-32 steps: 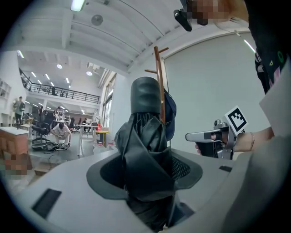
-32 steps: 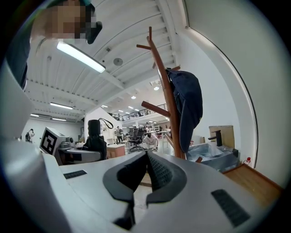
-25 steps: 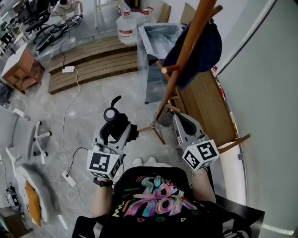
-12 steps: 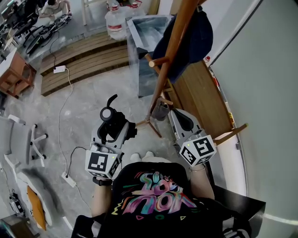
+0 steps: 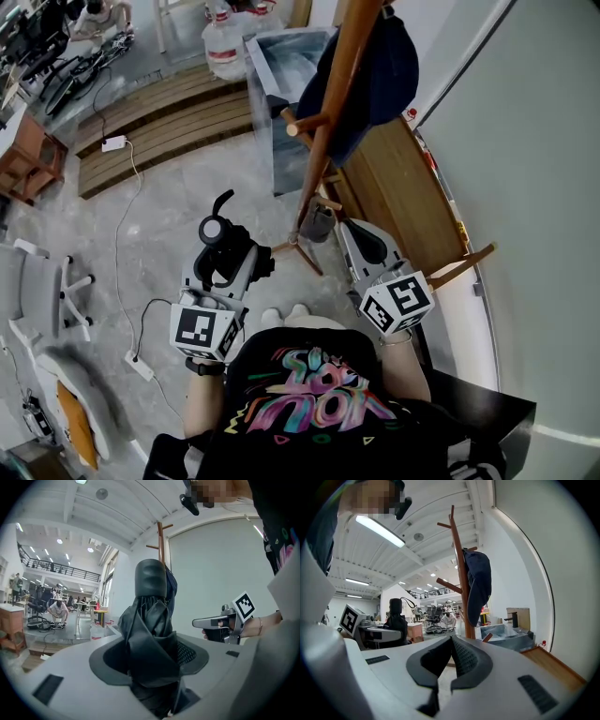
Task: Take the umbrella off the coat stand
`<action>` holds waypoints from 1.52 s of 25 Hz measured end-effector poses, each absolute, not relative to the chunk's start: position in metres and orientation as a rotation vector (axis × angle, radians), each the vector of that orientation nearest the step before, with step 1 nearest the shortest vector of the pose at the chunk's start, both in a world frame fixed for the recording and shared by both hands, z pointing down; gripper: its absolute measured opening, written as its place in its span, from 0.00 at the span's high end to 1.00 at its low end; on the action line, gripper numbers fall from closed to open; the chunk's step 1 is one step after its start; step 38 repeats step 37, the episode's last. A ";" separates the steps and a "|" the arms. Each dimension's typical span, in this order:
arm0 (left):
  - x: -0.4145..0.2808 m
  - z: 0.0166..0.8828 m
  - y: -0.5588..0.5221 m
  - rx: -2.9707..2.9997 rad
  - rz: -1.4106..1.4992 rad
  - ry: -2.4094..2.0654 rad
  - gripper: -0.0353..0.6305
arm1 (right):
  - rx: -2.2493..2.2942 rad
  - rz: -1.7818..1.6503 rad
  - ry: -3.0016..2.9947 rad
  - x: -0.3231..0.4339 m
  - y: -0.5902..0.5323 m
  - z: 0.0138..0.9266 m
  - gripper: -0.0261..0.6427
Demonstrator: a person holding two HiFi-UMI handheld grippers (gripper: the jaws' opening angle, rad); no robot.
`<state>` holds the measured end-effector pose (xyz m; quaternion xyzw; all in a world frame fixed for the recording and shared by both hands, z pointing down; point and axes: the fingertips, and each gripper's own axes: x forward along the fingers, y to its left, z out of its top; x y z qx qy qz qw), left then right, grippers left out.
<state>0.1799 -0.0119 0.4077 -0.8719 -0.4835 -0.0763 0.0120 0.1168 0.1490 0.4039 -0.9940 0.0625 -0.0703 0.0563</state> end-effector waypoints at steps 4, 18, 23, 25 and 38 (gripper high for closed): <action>0.180 0.408 -0.009 -2.714 -0.244 -1.519 0.56 | -3.009 -0.196 0.197 0.116 0.150 0.402 0.94; 0.177 0.411 0.001 -2.690 -0.289 -1.527 0.56 | -3.017 -0.225 0.205 0.113 0.155 0.405 0.94; 0.177 0.409 0.002 -2.683 -0.261 -1.535 0.56 | -3.018 -0.232 0.206 0.112 0.154 0.405 0.94; 0.177 0.409 0.002 -2.686 -0.255 -1.534 0.56 | -3.016 -0.235 0.210 0.113 0.154 0.405 0.94; 0.176 0.409 0.008 -2.678 -0.259 -1.543 0.56 | -3.006 -0.216 0.223 0.114 0.155 0.404 0.94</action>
